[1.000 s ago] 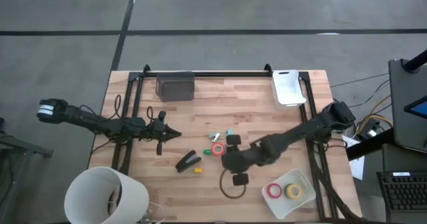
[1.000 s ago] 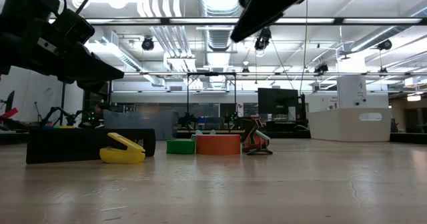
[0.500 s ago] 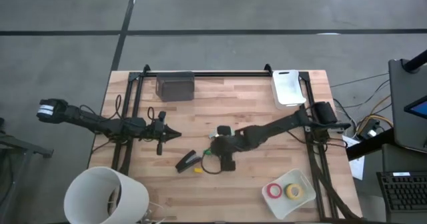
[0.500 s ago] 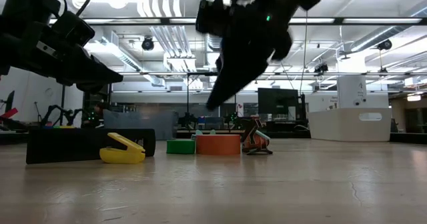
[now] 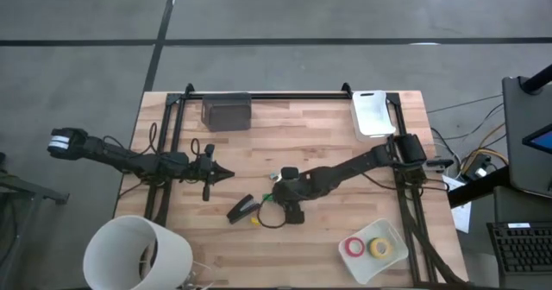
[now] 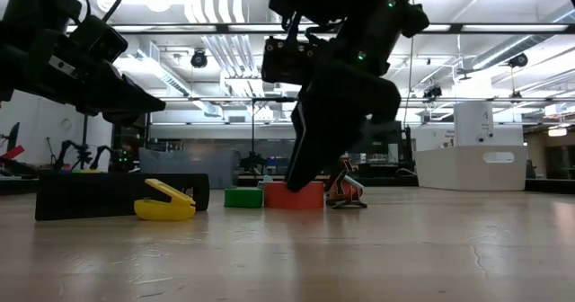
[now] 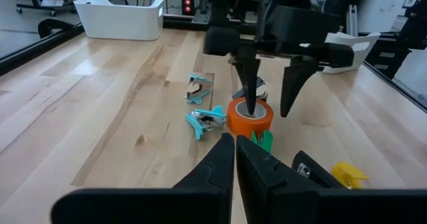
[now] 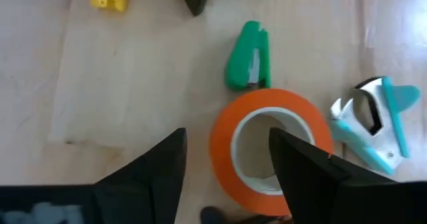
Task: Pick and place Stapler, Stapler remover, tape
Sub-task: Put the orange tape into the bottom white bin
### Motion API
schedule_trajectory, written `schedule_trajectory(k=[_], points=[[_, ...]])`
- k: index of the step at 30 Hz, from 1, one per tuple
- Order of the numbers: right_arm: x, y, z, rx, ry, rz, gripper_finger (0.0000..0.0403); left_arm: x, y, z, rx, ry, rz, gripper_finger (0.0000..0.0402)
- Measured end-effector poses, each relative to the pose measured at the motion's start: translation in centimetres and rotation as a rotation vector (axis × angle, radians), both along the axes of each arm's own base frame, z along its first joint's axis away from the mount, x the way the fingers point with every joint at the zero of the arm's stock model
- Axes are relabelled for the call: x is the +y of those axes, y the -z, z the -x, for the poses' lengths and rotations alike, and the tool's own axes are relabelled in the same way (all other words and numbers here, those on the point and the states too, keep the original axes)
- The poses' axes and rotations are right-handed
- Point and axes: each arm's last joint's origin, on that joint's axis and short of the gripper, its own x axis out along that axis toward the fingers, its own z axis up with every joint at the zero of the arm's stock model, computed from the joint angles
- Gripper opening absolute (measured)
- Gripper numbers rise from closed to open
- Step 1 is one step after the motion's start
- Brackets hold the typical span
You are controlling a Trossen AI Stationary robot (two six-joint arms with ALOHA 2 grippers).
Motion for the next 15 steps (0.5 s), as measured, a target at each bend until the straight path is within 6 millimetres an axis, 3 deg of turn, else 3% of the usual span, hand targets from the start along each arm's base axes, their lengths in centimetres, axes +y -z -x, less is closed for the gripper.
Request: schedule_trajectory(k=[15], points=[[0.06, 0.28, 0.2, 0.013, 0.002, -0.021, 0.0059, 0.0, 0.03, 0.0, 0.004, 0.0, 0.0, 0.0018]])
